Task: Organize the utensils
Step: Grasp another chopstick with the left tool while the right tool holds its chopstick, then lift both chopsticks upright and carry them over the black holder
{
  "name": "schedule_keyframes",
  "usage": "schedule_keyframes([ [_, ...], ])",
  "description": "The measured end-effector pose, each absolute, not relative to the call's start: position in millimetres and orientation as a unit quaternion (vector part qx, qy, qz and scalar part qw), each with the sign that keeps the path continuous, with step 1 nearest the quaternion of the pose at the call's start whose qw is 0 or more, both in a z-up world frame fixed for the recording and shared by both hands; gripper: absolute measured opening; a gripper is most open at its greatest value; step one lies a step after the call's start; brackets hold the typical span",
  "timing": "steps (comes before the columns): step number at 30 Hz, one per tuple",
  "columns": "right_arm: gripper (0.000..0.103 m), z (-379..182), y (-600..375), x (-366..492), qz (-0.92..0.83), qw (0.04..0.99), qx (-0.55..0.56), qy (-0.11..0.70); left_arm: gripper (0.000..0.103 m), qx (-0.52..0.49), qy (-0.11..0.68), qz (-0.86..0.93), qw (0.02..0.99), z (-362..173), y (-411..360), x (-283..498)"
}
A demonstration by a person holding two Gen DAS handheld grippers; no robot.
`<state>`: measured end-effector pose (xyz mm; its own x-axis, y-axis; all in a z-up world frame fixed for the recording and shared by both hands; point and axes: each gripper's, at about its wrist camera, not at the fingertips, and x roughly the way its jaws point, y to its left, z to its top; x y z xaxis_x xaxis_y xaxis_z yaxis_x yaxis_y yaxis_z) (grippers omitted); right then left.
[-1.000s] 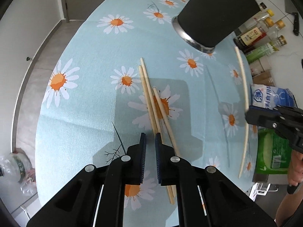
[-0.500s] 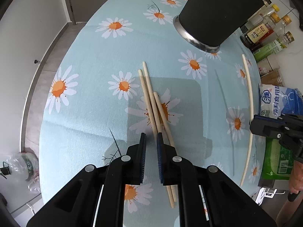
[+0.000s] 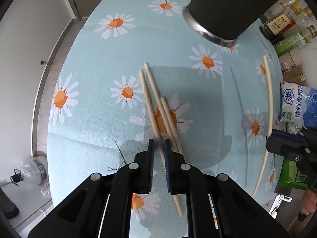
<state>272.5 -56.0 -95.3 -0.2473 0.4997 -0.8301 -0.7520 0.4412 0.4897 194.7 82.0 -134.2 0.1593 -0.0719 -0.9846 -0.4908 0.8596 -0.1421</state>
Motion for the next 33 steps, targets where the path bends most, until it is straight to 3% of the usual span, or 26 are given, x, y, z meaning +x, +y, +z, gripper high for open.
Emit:
schedule_keyframes([
  [11,0.005,-94,-64,271,0.528,0.599,-0.082,0.595,0.005,-0.215,0.654,0.163,0.707,-135,83,209],
  [23,0.005,-96,-60,267,0.510,0.605,-0.078,0.606,0.004,-0.272,0.617,0.158,0.722,-132,110,184],
  [33,0.005,-88,-56,269,0.482,0.640,-0.043,0.597,0.004,-0.251,0.570,0.102,0.776,-96,138,173],
])
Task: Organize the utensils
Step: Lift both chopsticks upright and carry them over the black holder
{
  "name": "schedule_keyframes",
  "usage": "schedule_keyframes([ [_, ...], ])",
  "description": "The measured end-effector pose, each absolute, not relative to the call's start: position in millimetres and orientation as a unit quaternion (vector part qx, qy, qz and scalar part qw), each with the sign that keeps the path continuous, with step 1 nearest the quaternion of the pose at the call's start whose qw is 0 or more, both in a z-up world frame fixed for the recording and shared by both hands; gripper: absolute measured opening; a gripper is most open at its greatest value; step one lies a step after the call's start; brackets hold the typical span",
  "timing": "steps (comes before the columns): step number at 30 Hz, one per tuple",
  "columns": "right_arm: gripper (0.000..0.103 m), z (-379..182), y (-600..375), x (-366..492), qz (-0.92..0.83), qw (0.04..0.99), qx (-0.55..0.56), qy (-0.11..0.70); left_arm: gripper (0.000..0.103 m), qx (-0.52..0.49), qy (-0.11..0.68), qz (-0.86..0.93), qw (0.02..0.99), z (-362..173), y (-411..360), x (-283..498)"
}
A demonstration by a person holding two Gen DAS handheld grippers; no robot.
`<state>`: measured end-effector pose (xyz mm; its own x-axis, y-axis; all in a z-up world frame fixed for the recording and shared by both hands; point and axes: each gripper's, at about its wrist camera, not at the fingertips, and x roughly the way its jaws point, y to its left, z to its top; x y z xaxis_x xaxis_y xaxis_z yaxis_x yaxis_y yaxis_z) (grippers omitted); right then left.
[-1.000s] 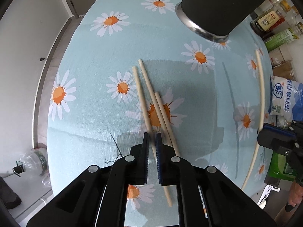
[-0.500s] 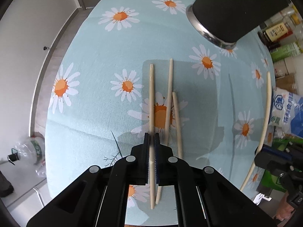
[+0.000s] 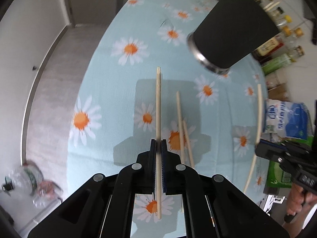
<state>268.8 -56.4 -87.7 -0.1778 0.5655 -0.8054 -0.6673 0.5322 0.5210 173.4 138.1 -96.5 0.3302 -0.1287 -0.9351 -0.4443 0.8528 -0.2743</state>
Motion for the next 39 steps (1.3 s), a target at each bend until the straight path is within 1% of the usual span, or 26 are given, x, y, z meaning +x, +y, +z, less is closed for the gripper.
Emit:
schedule_keyframes([
  [12,0.005,-68,-46,266,0.478,0.689,-0.012,0.544,0.004,-0.232,0.508,0.024,0.829,-46,147,173],
  [20,0.006,-41,-46,275,0.490,0.722,0.017,0.487,0.004,-0.205,0.461,0.000,0.863,-8,149,187],
  [32,0.006,-1,-53,307,0.499,0.764,0.064,0.404,0.004,-0.169,0.376,-0.052,0.910,43,136,223],
  [39,0.006,22,-68,335,0.484,0.788,0.120,0.360,0.004,-0.160,0.329,-0.073,0.928,64,134,241],
])
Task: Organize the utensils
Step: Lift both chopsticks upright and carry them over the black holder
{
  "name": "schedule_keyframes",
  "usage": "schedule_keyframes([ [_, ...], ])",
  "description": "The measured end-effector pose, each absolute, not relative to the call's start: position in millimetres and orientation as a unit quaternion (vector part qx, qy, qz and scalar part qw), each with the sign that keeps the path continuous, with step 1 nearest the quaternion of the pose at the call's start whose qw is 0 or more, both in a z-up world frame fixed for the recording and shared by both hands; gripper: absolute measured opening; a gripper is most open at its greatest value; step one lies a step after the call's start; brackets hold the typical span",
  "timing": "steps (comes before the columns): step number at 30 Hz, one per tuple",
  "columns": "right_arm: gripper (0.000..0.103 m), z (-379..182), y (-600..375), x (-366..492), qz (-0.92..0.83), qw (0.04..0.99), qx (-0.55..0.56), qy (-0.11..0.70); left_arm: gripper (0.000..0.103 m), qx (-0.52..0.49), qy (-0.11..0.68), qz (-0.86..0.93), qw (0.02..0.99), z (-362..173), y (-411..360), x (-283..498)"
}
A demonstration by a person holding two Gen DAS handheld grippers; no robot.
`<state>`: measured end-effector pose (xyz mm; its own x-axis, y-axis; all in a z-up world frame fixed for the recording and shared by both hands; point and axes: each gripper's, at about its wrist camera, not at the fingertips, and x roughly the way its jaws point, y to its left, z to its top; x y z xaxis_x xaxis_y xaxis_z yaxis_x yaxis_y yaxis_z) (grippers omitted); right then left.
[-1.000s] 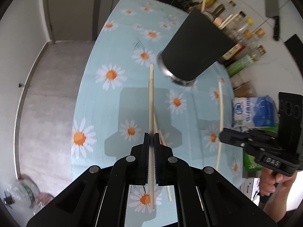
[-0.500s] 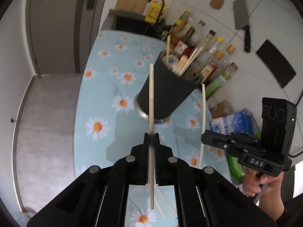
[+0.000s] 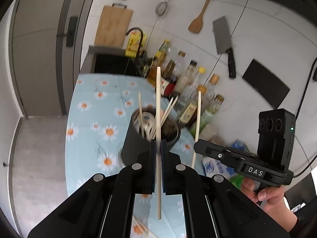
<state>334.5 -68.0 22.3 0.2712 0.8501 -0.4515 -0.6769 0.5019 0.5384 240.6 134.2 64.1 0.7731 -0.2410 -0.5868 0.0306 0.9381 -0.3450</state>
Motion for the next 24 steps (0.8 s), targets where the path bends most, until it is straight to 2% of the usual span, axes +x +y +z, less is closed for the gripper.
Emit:
schedule_keyframes([
  [11,0.006,57,-76,364,0.472,0.823,0.183,0.258,0.004,-0.153,0.228,-0.101,0.956,96,140,275],
  [15,0.006,68,-74,369,0.446,0.851,0.173,0.217,0.004,-0.140,0.194,-0.106,0.965,101,137,284],
  [24,0.006,73,-65,390,0.419,0.873,0.169,0.184,0.004,-0.122,0.131,-0.100,0.979,103,136,298],
])
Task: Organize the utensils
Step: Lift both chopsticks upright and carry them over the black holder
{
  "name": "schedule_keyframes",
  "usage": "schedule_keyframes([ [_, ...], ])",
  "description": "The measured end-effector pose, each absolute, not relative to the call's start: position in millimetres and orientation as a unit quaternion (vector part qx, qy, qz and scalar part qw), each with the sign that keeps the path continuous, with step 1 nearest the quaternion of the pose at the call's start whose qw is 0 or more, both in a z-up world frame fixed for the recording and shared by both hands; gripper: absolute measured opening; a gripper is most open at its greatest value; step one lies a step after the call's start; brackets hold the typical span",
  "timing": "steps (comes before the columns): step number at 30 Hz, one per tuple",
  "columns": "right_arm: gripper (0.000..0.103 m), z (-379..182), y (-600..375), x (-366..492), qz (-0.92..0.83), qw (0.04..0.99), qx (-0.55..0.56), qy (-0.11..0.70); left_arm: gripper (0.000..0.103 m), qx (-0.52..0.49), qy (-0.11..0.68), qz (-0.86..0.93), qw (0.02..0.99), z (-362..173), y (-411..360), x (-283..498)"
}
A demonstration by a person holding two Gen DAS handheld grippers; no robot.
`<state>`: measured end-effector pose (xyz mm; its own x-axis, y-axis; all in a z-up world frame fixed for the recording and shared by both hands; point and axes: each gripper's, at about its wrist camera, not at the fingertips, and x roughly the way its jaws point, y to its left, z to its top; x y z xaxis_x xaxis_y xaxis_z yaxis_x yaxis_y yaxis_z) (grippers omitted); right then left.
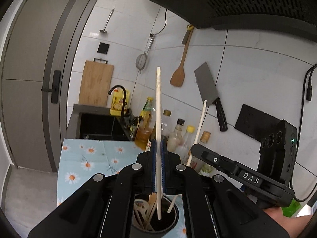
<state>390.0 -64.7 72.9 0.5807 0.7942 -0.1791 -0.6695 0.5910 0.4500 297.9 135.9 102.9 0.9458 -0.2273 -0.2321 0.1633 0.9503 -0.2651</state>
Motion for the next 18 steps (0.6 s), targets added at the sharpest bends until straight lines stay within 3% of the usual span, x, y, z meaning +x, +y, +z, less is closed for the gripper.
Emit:
schedule_keyframes([
  [18,0.006,40,-51,396,0.406,0.877,0.148,0.210,0.004,-0.113,0.137,-0.100,0.979,55,128,312],
])
